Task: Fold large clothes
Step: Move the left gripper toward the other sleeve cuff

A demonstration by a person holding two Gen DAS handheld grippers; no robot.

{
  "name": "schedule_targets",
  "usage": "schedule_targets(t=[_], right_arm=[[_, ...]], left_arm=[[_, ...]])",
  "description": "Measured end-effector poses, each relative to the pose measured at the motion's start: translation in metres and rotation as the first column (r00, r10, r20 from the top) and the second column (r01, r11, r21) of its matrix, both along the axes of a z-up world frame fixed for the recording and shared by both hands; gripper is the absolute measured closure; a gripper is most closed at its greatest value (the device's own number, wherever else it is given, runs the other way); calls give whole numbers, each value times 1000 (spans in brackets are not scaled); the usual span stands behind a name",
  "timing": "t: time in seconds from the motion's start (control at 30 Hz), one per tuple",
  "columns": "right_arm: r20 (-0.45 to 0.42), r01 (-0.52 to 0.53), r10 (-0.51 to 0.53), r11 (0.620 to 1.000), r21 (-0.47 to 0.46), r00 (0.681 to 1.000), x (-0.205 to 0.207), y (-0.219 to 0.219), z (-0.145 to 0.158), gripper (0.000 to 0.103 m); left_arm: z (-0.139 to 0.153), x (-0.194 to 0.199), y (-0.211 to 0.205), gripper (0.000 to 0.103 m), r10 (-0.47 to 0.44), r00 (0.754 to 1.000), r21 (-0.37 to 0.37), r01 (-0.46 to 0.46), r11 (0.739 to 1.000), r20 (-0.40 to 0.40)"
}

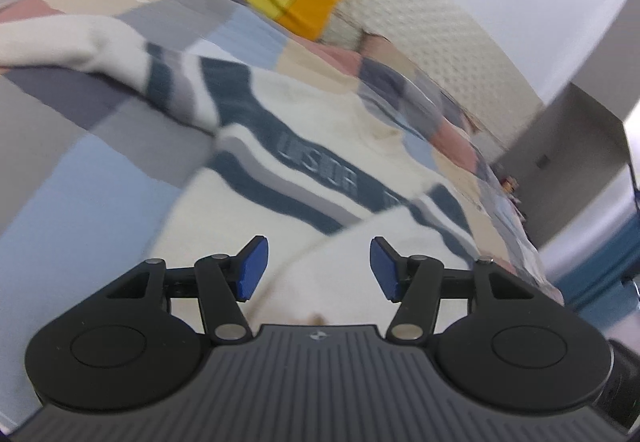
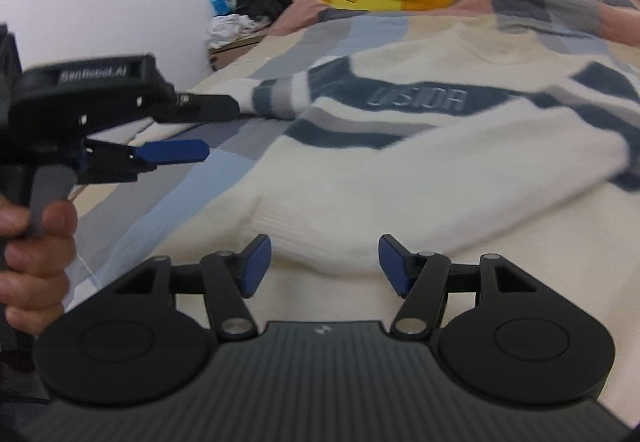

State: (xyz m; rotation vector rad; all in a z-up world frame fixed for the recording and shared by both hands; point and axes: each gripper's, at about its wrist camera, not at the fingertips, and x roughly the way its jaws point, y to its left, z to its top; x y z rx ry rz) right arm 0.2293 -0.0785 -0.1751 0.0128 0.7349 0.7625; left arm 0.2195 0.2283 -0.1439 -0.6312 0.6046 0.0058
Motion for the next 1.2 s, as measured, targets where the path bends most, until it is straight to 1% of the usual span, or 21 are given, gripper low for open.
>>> schedule_targets(t=[0.07, 0.13, 0.23, 0.27, 0.33, 0.47, 0.57, 0.6, 0.63, 0.67, 0.73, 0.8, 0.93, 1.0, 1.03, 1.07, 1.13, 1.2], right_arm=[[5, 37, -37, 999, -35, 999, 3, -7, 1, 41], [15, 70, -69, 995, -64, 997, 9, -9, 2, 41], [29, 105, -104, 993, -61, 994, 22, -13, 4, 41], [37, 117, -115, 991, -62, 993, 26, -14, 4, 41], [53, 134, -131, 989, -65, 990, 35, -15, 3, 41], [38, 155, -152, 985, -71, 988, 54, -15, -3, 41], [25, 181, -179, 981, -67, 983, 65, -16, -7, 41], [20, 186, -185, 981, -62, 983, 68, -17, -7, 41], [18, 188, -187, 981, -57, 982, 71, -17, -8, 41], [20, 185, -184, 981, -52, 983, 73, -17, -9, 41], [29, 177, -176, 983, -52, 984, 76, -16, -12, 41], [29, 179, -177, 981, -70, 984, 80, -13, -17, 41], [14, 171, -171, 981, -92, 985, 85, -7, -25, 40], [14, 163, -162, 981, -110, 987, 85, -4, -28, 40], [17, 160, -160, 980, -117, 987, 85, -4, -29, 40], [17, 159, -158, 980, -121, 987, 85, -4, -31, 40], [12, 160, -160, 980, -122, 987, 86, -4, -34, 40], [13, 161, -160, 979, -122, 987, 87, -4, -36, 40]], left_arm=[[-3, 4, -12, 51, -37, 999, 3, 37, 999, -5], [-5, 6, -24, 57, -70, 997, 20, 71, 997, -11], [-8, 10, -40, 67, -103, 994, 59, 105, 993, -32], [-11, 11, -42, 70, -109, 993, 61, 112, 992, -43], [-17, 14, -48, 73, -117, 991, 55, 121, 991, -68], [-32, 20, -59, 75, -85, 987, 56, 94, 994, -139], [-49, 26, -61, 75, -65, 975, 53, 79, 996, -214], [-55, 29, -60, 75, -60, 969, 40, 71, 997, -241], [-63, 30, -58, 75, -52, 962, 10, 56, 998, -268], [-67, 29, -57, 75, -47, 961, -8, 47, 999, -272], [-67, 28, -56, 75, -43, 962, -11, 42, 999, -268], [-66, 29, -57, 75, -41, 963, 2, 43, 999, -266], [-61, 31, -64, 75, -43, 964, 54, 59, 997, -261], [-57, 31, -65, 75, -42, 967, 59, 58, 997, -252], [-56, 31, -64, 74, -41, 970, 53, 55, 997, -241], [-54, 30, -63, 68, -42, 973, 37, 52, 998, -228], [-53, 30, -56, 57, -41, 977, -20, 38, 999, -209], [-51, 29, -52, 54, -31, 981, -54, 21, 998, -192]])
